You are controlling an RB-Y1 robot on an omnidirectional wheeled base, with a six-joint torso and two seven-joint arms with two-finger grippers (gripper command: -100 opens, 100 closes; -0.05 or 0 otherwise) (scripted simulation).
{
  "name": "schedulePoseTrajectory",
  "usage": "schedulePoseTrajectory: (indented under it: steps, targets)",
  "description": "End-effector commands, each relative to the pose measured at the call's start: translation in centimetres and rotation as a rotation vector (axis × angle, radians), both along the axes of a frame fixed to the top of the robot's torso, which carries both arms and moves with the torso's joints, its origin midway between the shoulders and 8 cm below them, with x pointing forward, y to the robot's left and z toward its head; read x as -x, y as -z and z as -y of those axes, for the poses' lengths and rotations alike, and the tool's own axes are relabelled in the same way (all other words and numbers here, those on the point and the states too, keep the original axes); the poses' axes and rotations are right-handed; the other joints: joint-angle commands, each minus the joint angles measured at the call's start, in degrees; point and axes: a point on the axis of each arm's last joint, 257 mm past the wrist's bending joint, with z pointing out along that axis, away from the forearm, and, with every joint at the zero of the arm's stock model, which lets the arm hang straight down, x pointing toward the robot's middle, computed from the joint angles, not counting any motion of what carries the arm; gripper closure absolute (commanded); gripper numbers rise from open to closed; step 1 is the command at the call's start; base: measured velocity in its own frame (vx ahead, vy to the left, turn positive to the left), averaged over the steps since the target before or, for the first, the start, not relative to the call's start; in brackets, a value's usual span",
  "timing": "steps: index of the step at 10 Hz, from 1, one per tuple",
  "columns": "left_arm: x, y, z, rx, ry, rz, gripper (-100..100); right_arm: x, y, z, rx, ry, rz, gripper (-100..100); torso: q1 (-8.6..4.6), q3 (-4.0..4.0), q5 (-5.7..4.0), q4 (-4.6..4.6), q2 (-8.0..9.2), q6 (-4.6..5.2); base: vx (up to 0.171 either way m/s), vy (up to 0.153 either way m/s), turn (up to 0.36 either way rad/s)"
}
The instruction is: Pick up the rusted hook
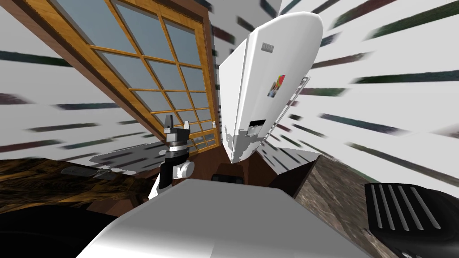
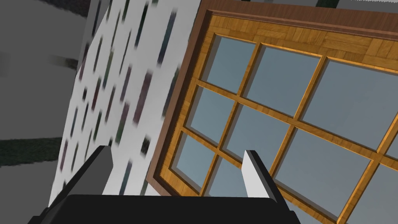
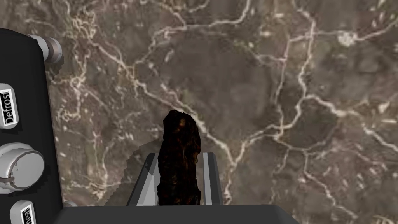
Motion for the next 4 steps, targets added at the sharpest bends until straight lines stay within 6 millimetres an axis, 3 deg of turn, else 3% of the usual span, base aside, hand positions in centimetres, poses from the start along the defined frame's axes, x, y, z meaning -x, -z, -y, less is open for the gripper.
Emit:
schedulePoseTrajectory:
  steps: [1,3,4]
  targets:
    - [0.00,0.00,0.00,0.000,0.000,0.000,0,-0.72,-0.58,0.42,-0.002,-0.002,-0.005,100,0.00,0.00,0.00,0.00,0.00,0.00,-0.040,0.049,-0.018]
    - [0.00,0.00,0.00,0.000,0.000,0.000,0,-0.99,-0.63,0.60,0.000,-0.003,-0.002,100,0.01,0.01,0.00,0.01,0.02,0.00,-0.028,0.029,-0.010]
    - [0.00,0.00,0.00,0.000,0.000,0.000,0,-1.02,-0.65,0.60,-0.002,-0.003,-0.004,0,-0.07,-0.01,-0.02,-0.01,-0.03,0.02,0.000,0.000,0.000]
